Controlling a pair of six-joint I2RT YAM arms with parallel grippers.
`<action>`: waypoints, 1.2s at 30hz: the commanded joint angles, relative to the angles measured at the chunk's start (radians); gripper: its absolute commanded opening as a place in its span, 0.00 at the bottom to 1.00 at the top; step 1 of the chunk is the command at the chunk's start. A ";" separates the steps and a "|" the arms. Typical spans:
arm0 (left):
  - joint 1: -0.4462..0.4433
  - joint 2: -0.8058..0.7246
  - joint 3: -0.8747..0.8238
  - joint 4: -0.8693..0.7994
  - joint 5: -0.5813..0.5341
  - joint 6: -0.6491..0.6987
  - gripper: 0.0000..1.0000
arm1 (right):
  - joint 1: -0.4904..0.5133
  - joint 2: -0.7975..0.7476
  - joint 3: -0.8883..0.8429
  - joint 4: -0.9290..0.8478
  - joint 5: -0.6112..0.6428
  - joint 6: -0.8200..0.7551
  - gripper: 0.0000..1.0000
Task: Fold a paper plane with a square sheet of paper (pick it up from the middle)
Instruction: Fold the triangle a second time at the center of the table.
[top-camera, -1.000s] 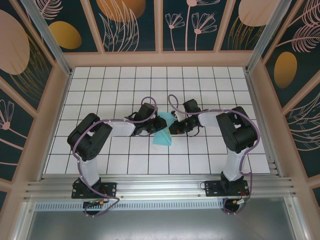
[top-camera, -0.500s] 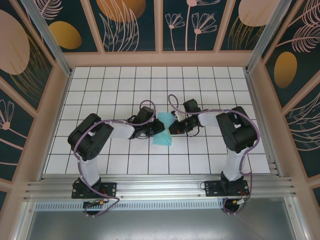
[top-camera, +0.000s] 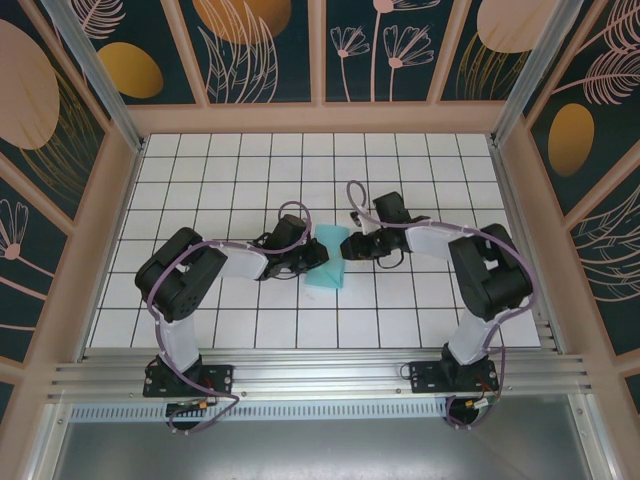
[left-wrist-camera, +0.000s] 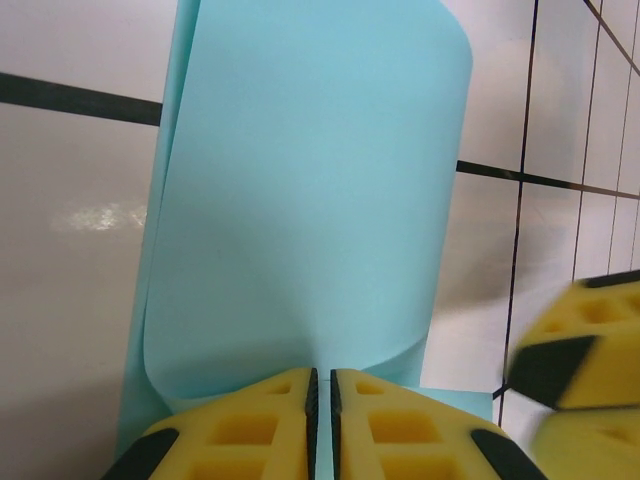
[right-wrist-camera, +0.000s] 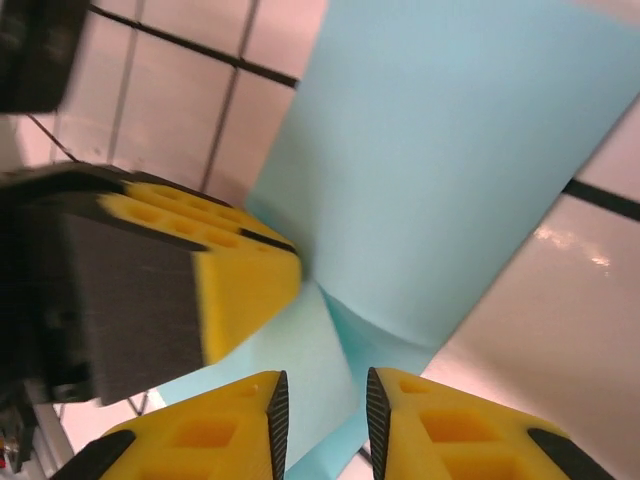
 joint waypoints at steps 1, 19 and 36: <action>0.005 0.039 -0.043 -0.097 -0.060 0.027 0.16 | 0.001 -0.080 -0.048 0.043 -0.024 0.071 0.31; 0.005 0.033 -0.023 -0.115 -0.053 0.040 0.16 | 0.138 -0.029 -0.103 0.135 -0.100 0.235 0.08; 0.005 0.024 -0.029 -0.121 -0.054 0.046 0.16 | 0.143 0.016 -0.105 0.050 0.010 0.181 0.10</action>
